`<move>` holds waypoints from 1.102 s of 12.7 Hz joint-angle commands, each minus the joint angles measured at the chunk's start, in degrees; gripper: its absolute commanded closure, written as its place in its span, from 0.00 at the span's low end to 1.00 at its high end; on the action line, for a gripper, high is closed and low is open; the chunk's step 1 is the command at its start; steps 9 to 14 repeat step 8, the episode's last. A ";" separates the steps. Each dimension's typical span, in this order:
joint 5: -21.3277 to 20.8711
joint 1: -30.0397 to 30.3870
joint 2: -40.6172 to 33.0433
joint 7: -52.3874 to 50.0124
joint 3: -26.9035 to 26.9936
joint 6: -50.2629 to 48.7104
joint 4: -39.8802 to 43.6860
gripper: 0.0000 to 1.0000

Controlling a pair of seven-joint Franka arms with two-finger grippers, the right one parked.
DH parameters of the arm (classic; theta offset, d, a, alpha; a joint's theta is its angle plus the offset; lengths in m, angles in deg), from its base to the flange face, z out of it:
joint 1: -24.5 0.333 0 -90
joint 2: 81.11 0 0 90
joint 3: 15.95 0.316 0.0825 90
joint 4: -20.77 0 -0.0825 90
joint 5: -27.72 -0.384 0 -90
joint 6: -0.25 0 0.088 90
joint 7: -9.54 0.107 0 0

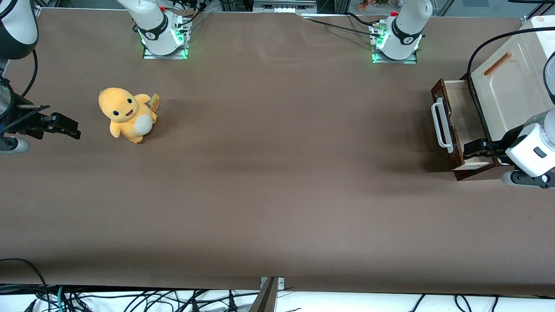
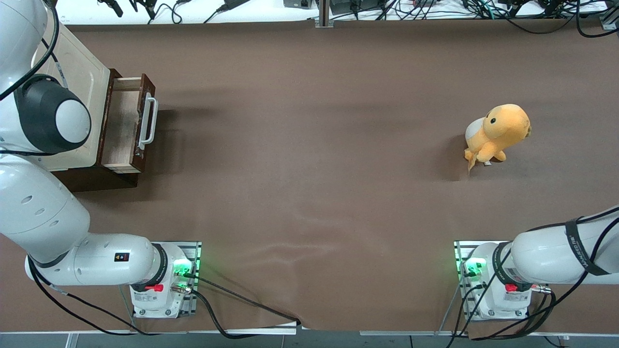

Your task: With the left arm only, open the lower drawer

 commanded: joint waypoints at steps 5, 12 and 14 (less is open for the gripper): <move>1.09 0.71 -0.20 0.70 -0.01 0.77 -0.92 0.00; 2.76 1.24 -0.20 1.22 0.08 0.77 -0.83 0.00; 2.76 1.24 -0.20 1.22 0.08 0.77 -0.83 0.00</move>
